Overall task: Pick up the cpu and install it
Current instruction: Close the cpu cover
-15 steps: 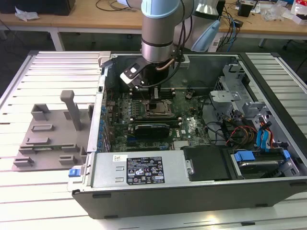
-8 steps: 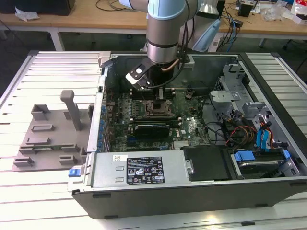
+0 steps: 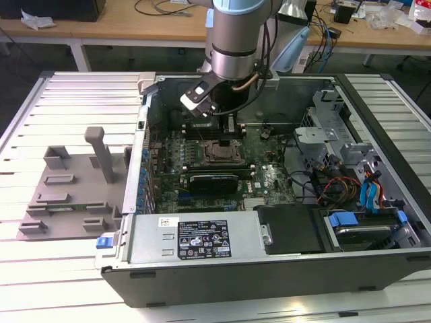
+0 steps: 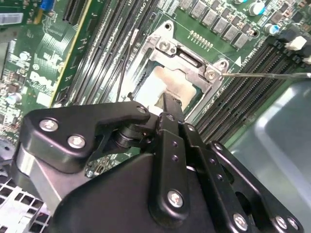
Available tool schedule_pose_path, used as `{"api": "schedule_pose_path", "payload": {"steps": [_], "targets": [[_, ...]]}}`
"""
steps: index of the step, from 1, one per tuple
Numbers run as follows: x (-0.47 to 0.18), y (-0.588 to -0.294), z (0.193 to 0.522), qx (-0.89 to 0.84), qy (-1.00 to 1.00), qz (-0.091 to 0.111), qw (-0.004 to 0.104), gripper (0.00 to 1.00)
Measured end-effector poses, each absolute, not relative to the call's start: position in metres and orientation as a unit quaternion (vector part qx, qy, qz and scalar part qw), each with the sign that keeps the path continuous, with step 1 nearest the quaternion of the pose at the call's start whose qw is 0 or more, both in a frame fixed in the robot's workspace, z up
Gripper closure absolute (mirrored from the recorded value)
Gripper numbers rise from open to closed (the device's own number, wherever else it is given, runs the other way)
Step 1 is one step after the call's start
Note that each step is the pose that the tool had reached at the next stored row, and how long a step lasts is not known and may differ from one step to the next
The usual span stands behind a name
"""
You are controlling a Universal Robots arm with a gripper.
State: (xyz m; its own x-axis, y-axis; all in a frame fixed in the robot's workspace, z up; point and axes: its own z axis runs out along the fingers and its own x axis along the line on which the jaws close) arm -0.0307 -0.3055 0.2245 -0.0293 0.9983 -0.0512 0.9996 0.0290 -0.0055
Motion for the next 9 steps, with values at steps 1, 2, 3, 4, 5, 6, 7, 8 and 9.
{"api": "schedule_pose_path", "payload": {"steps": [1,2,3,4,5,6,7,8,9], "targets": [[-0.031,-0.305,0.227,0.696,0.717,-0.02,0.016,0.89],[-0.031,-0.305,0.23,0.696,0.717,-0.02,0.016,0.89],[-0.031,-0.305,0.234,0.696,0.717,-0.02,0.017,0.89],[-0.031,-0.306,0.238,0.696,0.717,-0.02,0.017,0.89],[-0.031,-0.305,0.24,0.696,0.717,-0.02,0.017,0.89],[-0.031,-0.305,0.242,0.696,0.717,-0.02,0.017,0.89],[-0.031,-0.305,0.244,0.696,0.717,-0.02,0.017,0.89],[-0.031,-0.305,0.246,0.696,0.717,-0.02,0.017,0.89],[-0.031,-0.305,0.248,0.696,0.717,-0.02,0.017,0.89]]}}
